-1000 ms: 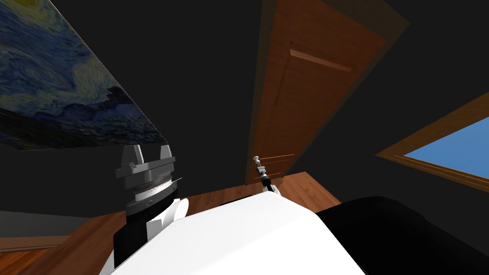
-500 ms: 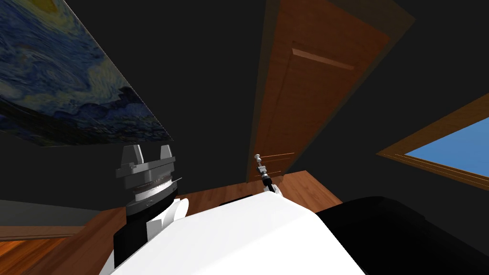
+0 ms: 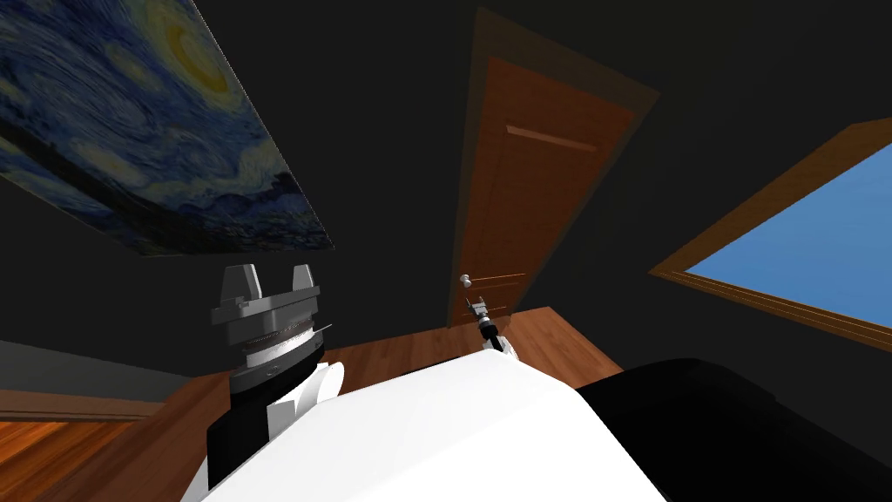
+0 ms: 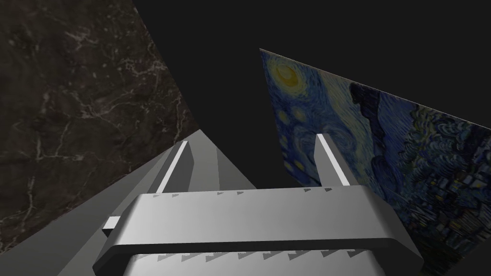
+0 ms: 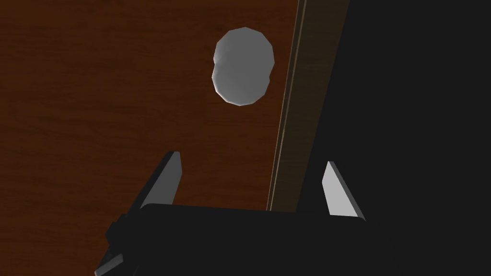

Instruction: Pull the door open

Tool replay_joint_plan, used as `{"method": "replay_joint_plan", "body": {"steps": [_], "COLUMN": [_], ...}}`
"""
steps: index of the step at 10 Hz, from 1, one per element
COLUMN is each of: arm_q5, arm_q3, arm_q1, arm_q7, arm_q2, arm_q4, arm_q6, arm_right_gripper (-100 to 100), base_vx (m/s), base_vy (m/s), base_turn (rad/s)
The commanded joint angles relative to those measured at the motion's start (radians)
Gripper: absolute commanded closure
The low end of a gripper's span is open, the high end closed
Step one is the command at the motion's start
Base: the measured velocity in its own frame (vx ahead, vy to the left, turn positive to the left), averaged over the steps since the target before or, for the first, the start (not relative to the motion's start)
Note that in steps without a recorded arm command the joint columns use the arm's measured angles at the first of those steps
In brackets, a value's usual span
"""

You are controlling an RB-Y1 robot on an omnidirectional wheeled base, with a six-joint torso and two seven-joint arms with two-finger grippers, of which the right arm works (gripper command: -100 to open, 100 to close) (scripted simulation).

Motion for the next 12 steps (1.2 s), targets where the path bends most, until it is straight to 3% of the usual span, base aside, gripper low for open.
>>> {"method": "replay_joint_plan", "body": {"steps": [1,4,5,11,12], "arm_q5": [0.004,0.01,0.016,0.032,0.03], "arm_q3": [-0.029,-0.075,-0.111,-0.23,-0.217], "arm_q1": [0.006,0.015,0.023,0.047,0.044], "arm_q7": [0.001,0.002,0.003,0.005,0.007], "arm_q2": [0.003,0.008,0.014,0.039,0.035], "arm_q4": [-0.005,-0.014,-0.02,-0.041,-0.035], "arm_q6": [-0.003,-0.006,-0.009,-0.02,-0.021], "arm_right_gripper": [-100,-100,-100,-100,-100], "base_vx": [0.031,0.105,0.156,0.11,0.045], "base_vy": [-0.014,-0.013,-0.017,-0.051,-0.035], "base_turn": [0.216,0.154,0.246,0.195,0.034]}}
